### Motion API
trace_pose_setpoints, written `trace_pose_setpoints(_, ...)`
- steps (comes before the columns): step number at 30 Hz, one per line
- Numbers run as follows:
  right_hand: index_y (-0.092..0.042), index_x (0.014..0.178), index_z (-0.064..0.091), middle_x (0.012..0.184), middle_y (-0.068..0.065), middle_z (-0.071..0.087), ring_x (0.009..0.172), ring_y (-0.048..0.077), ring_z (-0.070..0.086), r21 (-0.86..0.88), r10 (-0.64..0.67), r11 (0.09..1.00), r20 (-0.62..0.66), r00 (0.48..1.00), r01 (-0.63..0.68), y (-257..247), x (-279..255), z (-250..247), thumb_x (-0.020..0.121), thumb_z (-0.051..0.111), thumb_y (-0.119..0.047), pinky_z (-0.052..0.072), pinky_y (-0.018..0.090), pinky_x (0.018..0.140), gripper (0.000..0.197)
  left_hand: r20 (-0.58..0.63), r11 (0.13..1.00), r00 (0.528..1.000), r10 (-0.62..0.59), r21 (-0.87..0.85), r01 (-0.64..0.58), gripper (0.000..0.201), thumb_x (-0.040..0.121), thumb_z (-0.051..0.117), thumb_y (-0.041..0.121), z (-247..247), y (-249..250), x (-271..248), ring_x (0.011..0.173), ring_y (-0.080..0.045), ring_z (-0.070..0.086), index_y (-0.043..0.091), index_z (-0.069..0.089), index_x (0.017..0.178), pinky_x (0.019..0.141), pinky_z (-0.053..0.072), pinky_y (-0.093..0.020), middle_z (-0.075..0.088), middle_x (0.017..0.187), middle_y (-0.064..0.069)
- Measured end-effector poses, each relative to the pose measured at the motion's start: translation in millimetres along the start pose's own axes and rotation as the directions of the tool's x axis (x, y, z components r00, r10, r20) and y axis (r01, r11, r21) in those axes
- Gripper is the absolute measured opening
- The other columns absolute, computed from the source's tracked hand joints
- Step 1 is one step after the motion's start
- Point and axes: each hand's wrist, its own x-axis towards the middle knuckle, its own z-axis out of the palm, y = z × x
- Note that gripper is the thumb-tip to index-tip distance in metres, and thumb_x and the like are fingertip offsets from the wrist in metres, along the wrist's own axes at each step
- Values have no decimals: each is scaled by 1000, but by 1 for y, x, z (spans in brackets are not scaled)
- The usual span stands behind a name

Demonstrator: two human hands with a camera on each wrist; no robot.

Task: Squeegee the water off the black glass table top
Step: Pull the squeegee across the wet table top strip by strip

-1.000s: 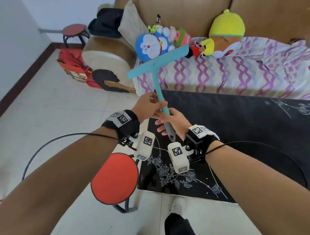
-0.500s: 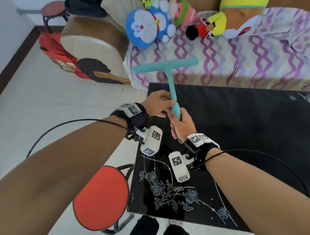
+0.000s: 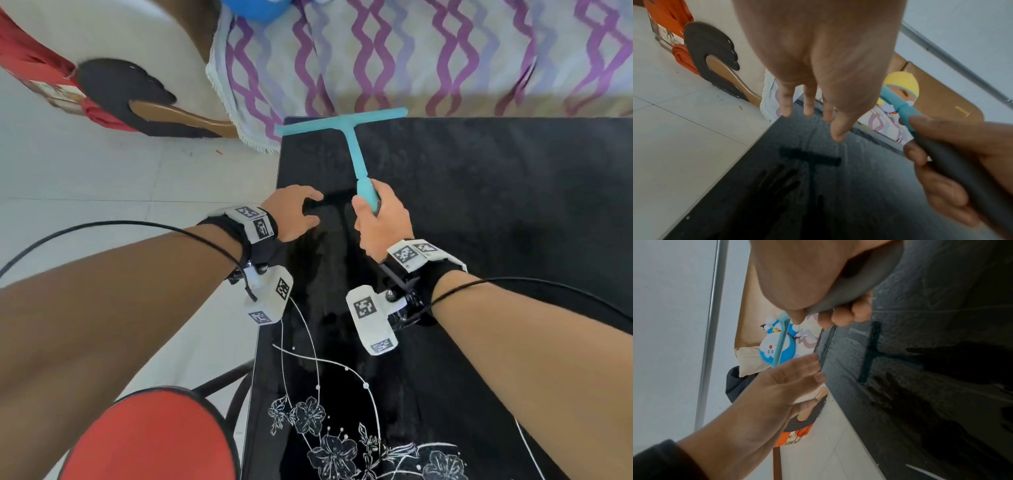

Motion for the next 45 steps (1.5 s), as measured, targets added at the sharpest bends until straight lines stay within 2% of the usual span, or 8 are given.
trace_pose_setpoints(3,-20,120,47,78,1,64,57,19,55,37,57,998,4,998,-57,9,20,12,96,48,-33,53,43,65,27,-13,992,998,-56,109,58,58,95,56,31,14,-17,25,141,-29,30,19,34,147,115,26,-38,24,157,-7)
trace_pose_setpoints(6,-15,117,40,88,8,59,59,22,52,78,113,991,-8,994,-112,4,32,12,96,48,-23,47,41,64,24,-46,961,997,-69,264,79,72,94,57,31,7,-18,37,145,-30,19,22,17,153,114,28,-48,5,162,-5)
trace_pose_setpoints(10,-14,123,35,91,10,57,51,20,48,106,116,988,-4,993,-115,16,80,52,96,45,-18,46,40,62,29,48,877,983,-177,460,136,97,85,69,35,22,-50,85,140,-34,28,23,2,154,103,38,-54,-7,161,-5)
trace_pose_setpoints(15,-35,146,26,103,6,61,42,19,51,134,117,984,30,993,-120,9,82,52,100,40,-26,45,29,41,49,66,837,980,-186,534,123,130,62,86,42,20,-56,91,144,-39,13,25,-5,153,109,26,-63,-6,160,-9)
trace_pose_setpoints(19,-44,149,27,93,2,60,41,17,51,149,135,978,75,988,-145,2,88,58,103,35,-29,42,24,35,49,105,828,969,-224,545,133,147,46,91,48,16,-60,108,146,-39,5,24,-7,152,111,20,-65,-7,159,-12)
trace_pose_setpoints(36,-43,148,30,113,11,67,43,22,60,68,156,986,-16,988,-154,-19,143,97,102,36,-25,56,34,42,50,170,844,968,-185,532,68,151,43,90,55,12,-74,120,134,-34,35,25,-9,152,98,41,-59,-15,159,-9)
trace_pose_setpoints(41,-49,148,25,88,6,67,71,30,70,-83,125,989,-1,992,-124,-7,137,94,101,34,-28,60,49,69,52,171,873,971,-170,483,68,151,43,90,55,12,-79,118,127,-36,46,28,-11,152,93,47,-55,-20,159,-6)
trace_pose_setpoints(45,-47,149,26,73,-8,47,77,31,69,-133,115,984,-20,993,-116,-4,128,93,102,35,-27,59,50,72,52,156,877,974,-167,475,74,151,42,90,56,11,-80,117,126,-36,48,30,-10,152,93,47,-55,-19,159,-4)
